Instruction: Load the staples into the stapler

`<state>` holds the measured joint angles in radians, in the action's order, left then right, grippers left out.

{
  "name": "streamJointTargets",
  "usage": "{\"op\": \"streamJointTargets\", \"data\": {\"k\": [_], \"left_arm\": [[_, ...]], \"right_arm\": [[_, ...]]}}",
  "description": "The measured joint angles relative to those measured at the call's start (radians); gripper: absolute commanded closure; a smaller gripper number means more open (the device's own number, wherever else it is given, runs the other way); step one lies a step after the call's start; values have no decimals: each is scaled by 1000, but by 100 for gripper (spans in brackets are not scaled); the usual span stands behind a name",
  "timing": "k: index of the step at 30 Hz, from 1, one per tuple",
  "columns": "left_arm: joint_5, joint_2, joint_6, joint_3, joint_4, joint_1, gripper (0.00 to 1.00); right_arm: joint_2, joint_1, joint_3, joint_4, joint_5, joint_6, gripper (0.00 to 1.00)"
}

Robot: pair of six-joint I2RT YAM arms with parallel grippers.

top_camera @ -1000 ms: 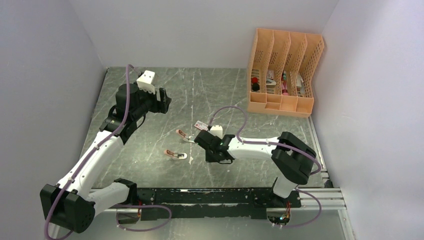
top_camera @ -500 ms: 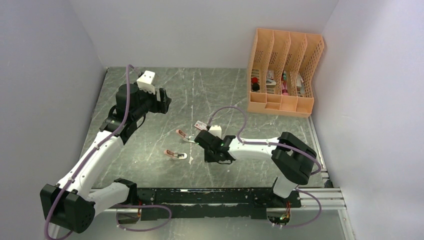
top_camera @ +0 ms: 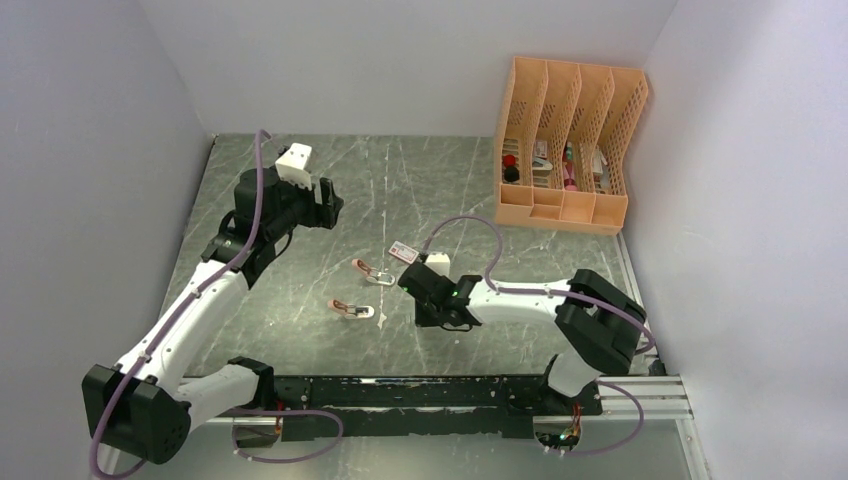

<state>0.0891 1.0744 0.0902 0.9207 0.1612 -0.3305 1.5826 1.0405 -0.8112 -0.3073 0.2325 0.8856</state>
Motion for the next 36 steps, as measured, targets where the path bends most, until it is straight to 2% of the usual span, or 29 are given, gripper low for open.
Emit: {"op": "streamJointTargets", "data": {"k": [4,11,18,31,36], "left_arm": [[0,7,0,0,0,0,22],[0,7,0,0,0,0,22],[0,7,0,0,0,0,22],[0,7,0,0,0,0,22],[0,7,0,0,0,0,22]], "right_arm": [[-17,-1,6,-6,4,0,91],[-70,-1,6,23,-2,-45,81],[-24,-1,-55,45,-27,-101,79],[44,-1,-59,36,-39,-103,79],[61,-1,-61,26,-42,-103,83]]}}
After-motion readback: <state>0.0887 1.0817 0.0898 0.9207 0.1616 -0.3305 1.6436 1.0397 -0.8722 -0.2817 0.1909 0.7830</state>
